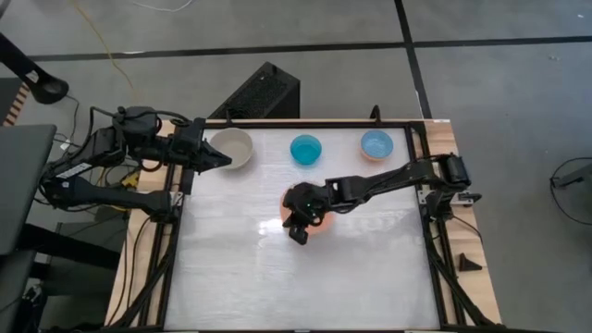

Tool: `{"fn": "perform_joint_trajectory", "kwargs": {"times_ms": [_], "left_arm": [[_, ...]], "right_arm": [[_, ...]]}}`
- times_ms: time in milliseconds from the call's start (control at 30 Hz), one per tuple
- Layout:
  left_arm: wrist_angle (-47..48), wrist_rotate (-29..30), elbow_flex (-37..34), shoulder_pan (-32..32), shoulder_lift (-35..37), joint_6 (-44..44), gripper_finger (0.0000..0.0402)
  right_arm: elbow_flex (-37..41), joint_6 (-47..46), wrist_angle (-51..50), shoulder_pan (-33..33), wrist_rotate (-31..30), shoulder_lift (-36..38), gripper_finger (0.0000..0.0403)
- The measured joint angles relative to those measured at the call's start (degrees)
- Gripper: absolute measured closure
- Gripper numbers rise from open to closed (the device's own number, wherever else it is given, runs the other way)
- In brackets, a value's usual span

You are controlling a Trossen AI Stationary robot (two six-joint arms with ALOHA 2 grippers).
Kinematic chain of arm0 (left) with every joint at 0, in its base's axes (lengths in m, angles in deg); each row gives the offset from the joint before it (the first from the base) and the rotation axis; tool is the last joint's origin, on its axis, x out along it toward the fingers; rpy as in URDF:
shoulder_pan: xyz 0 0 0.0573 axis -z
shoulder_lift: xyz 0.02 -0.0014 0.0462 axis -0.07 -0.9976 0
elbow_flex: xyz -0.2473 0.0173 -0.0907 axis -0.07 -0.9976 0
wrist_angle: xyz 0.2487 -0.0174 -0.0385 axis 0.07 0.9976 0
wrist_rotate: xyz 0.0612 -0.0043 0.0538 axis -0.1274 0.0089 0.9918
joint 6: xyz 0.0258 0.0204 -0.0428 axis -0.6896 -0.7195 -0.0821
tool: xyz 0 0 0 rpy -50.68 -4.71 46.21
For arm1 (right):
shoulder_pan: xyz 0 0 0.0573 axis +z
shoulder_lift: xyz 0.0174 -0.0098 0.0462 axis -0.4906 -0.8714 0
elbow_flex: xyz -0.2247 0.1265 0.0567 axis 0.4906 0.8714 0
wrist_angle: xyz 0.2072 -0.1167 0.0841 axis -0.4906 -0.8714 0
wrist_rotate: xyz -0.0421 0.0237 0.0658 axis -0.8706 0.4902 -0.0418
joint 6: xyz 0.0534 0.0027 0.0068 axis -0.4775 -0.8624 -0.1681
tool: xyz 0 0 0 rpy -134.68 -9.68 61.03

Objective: Nest bowls inside each other
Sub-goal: Stack the gray bowl on top of the orange bowl

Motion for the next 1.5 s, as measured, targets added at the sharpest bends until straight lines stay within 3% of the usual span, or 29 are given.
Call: {"fn": "perform_joint_trajectory", "kwargs": {"times_ms": [333, 567, 733, 800, 1000, 1200, 1367, 1500], "left_arm": [[0.39, 0.06, 0.0, 0.24, -0.01, -0.02, 0.0401], [5.01, 3.05, 0.0, 0.26, 0.02, -0.64, 0.0401], [19.34, 12.65, -0.06, 0.24, -1.94, -0.94, 0.0402], [20.49, 13.78, -1.59, 0.08, -3.27, -0.66, 0.0402], [13.33, 11.19, -13.34, -4.02, -8.29, -1.94, 0.0401], [4.39, 6.8, -21.36, -13.63, -14.24, -3.97, 0.0375], [-0.42, 4.65, -21.1, -21.86, -17.11, -1.97, 0.032], [-2.66, -0.6, -21.03, -26.32, -20.43, -0.51, 0.0279]], "right_arm": [[1.23, -1.07, -0.36, -1.72, 0.6, -1.02, 0.0381], [1.36, -0.9, 4.04, -2.21, 0.62, 1.96, 0.0338], [1.25, 1.17, 3.37, -4.47, -1.03, 10.1, 0.0314], [1.25, 2.01, 1.74, -5.65, -2.37, 13.74, 0.0311], [1.24, 4.92, -9.87, -8.77, -4.91, 24.46, 0.0309], [1.67, 8.31, -21.9, -8.69, -13.6, 33.73, 0.0308], [9.81, 8.57, -21.55, -9.27, -15.09, 43.03, 0.0308], [20.44, 5.76, -18.01, -11.19, -14.68, 52.37, 0.0308]]}}
